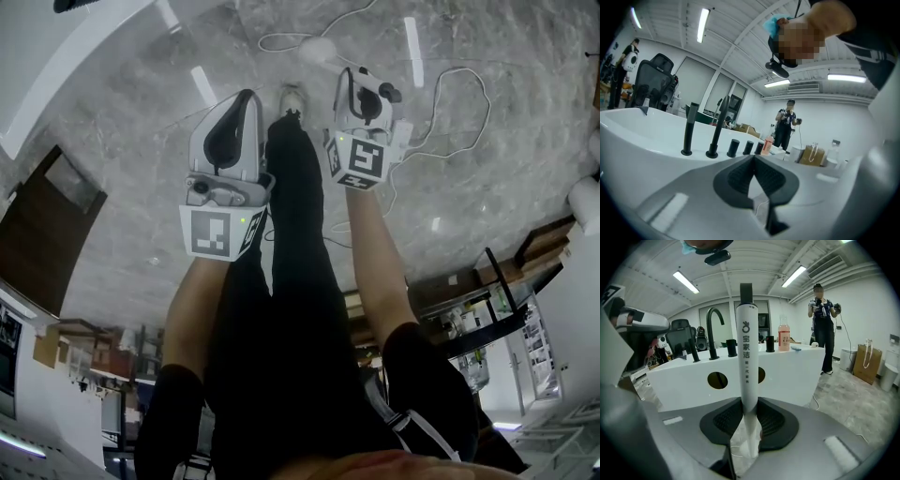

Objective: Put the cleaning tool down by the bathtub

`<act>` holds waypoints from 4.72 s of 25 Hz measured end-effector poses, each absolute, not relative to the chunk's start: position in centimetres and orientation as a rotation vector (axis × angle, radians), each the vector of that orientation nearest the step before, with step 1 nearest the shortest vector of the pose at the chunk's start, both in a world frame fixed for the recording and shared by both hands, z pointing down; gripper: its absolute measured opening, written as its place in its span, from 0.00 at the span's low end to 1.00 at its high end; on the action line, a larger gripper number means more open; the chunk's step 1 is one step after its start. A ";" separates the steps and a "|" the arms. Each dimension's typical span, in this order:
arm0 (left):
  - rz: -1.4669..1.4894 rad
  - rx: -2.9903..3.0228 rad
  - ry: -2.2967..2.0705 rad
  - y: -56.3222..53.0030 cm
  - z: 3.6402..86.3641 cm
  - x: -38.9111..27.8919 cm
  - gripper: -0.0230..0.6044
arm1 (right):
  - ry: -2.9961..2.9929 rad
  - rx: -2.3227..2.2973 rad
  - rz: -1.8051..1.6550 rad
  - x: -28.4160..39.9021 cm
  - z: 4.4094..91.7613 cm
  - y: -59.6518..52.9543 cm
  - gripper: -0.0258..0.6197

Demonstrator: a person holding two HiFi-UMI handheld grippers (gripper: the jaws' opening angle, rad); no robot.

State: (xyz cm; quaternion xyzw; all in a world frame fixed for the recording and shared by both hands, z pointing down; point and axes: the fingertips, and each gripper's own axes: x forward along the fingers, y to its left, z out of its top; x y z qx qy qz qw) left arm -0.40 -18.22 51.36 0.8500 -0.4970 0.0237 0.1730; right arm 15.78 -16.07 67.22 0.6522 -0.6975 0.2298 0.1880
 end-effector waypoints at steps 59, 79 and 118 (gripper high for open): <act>0.040 2.387 -1.428 -22.9 59.0 -1.4 0.05 | -1.892 1.612 0.694 15.2 88.3 -27.7 0.18; 0.024 2.348 -1.463 -23.5 59.4 -1.8 0.05 | -1.866 1.571 0.731 15.7 90.5 -32.8 0.18; 0.004 2.315 -1.495 -24.3 59.9 -3.2 0.05 | -1.802 1.572 0.772 15.5 92.1 -35.3 0.20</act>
